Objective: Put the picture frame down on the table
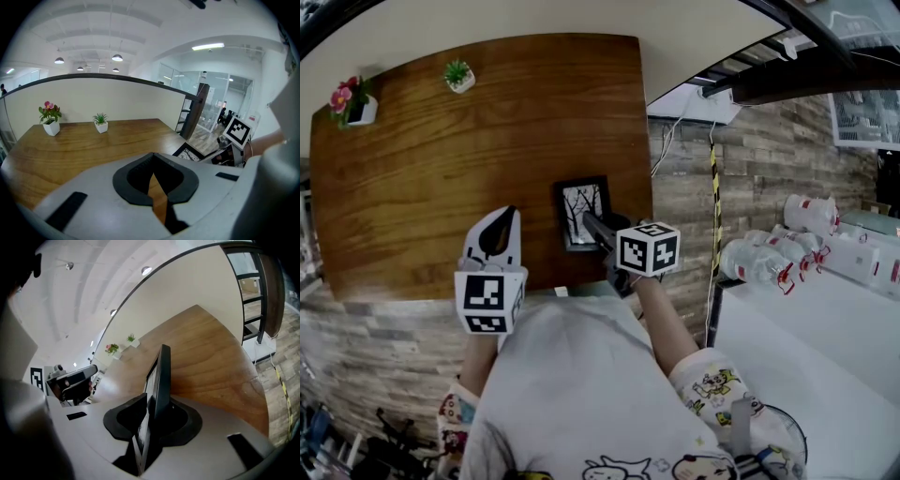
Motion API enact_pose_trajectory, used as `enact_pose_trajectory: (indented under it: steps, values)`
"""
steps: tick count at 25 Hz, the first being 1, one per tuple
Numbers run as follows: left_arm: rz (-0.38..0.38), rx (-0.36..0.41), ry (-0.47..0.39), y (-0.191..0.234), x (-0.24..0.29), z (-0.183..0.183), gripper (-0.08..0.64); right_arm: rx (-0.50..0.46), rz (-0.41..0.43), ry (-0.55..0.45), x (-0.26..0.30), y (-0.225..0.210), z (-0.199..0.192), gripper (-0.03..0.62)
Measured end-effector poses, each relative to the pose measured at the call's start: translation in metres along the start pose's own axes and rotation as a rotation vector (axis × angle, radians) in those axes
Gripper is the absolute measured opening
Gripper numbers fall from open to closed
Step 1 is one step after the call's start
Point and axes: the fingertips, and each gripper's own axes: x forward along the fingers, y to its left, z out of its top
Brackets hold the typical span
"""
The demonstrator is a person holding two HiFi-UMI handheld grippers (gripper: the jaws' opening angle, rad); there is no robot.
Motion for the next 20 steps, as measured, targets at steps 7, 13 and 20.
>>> enact_pose_trajectory:
  steps: [7,13,20]
  values:
    - [-0.001,0.000,0.006,0.001,0.003,-0.001,0.003,-0.056,-0.037,0.016,0.004,-0.004,-0.001,0.106]
    - [-0.008,0.002,0.006,0.002,0.004,0.000,0.003,-0.109,-0.093,0.019,0.006,-0.010,-0.002,0.150]
    - [-0.017,0.011,0.013,0.001,0.005,0.000,0.003,-0.127,-0.129,0.027,0.005,-0.017,-0.002,0.187]
